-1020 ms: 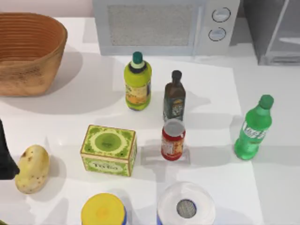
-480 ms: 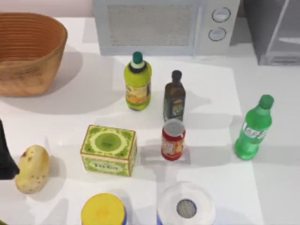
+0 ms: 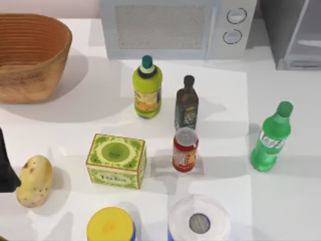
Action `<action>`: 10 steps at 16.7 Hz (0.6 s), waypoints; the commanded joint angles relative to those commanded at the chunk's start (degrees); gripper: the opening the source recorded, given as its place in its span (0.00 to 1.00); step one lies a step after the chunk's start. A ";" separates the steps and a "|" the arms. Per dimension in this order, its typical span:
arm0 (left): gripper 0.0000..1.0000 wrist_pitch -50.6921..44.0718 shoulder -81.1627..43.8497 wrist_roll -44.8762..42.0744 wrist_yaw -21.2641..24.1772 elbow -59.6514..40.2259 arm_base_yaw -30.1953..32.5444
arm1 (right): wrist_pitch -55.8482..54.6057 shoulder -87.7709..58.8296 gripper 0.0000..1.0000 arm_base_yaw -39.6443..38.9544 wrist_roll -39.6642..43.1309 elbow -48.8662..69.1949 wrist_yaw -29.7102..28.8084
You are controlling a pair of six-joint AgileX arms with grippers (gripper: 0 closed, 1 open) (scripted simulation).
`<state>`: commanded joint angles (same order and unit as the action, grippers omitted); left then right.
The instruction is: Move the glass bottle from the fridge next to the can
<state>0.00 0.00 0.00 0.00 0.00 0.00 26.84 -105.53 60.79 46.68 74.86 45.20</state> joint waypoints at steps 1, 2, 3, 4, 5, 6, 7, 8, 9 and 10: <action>1.00 0.00 0.00 0.00 0.00 0.00 0.00 | -3.01 0.07 1.00 -2.24 -3.16 -0.06 -0.46; 1.00 0.00 0.00 0.00 0.00 0.00 0.00 | -5.49 0.16 1.00 -4.15 -5.69 -0.11 -0.84; 1.00 0.00 0.00 0.00 0.00 0.00 0.00 | -7.34 0.26 1.00 -5.66 -7.58 -0.15 -1.14; 1.00 0.00 0.00 0.00 0.00 0.00 0.00 | -8.61 0.36 1.00 -6.74 -8.88 -0.18 -1.35; 1.00 0.00 0.00 0.00 0.00 0.00 0.00 | -9.29 0.44 1.00 -7.34 -9.58 -0.20 -1.47; 1.00 0.00 0.00 0.00 0.00 0.00 0.00 | -9.41 0.45 1.00 -7.45 -9.70 -0.21 -1.49; 1.00 0.00 0.00 0.00 0.00 0.00 0.00 | -9.41 0.45 1.00 -7.45 -9.70 -0.21 -1.49; 1.00 0.00 0.00 0.00 0.00 0.00 0.00 | -9.41 0.45 1.00 -7.45 -9.70 -0.21 -1.49; 1.00 0.00 0.00 0.00 0.00 0.00 0.00 | -9.56 0.68 1.00 -6.81 -9.57 -0.58 -1.39; 1.00 0.00 0.00 0.00 0.00 0.00 0.00 | -9.63 0.71 1.00 -6.90 -9.68 -0.61 -1.50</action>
<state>0.00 0.00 0.00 0.00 0.00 0.00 17.21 -104.82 53.89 37.01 74.25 43.70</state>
